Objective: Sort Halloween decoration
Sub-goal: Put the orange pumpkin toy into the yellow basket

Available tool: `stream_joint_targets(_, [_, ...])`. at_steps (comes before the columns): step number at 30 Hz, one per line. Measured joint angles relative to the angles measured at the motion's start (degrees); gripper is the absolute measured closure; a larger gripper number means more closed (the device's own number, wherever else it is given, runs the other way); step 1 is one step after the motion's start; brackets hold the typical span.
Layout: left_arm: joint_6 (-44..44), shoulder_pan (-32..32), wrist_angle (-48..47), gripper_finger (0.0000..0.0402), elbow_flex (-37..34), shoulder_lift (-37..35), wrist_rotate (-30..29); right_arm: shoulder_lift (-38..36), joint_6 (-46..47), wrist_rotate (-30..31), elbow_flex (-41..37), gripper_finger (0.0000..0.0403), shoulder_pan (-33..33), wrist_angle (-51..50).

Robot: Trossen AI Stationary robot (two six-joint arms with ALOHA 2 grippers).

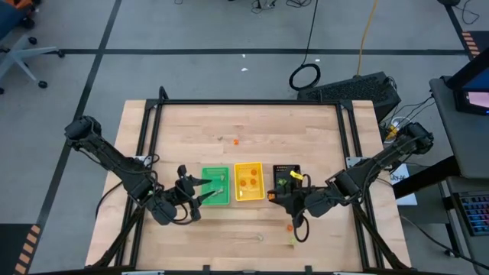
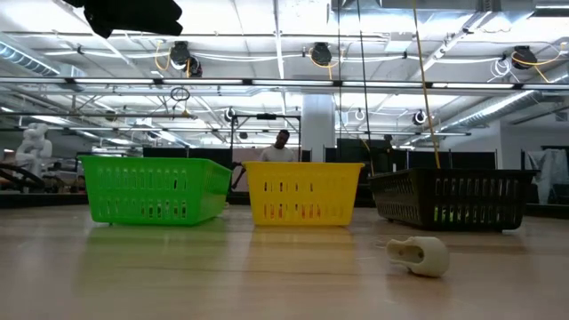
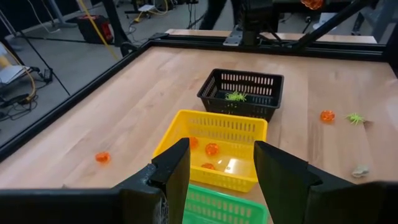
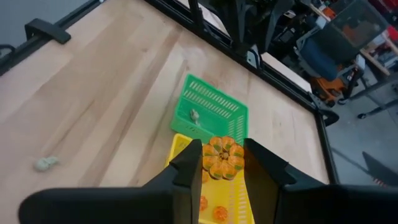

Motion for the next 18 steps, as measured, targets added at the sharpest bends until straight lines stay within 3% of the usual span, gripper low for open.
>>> stream_joint_targets(9, [-1.2,0.0,0.0,0.0223,0.0,0.0,0.0,0.1,11.4,-0.2,0.0,0.0328,-2.0,0.2])
stream_joint_targets(18, [-1.2,0.0,-0.1,0.0223,0.0,0.0,0.0,3.1,18.8,-1.7,0.0,0.0328,-8.0,1.4])
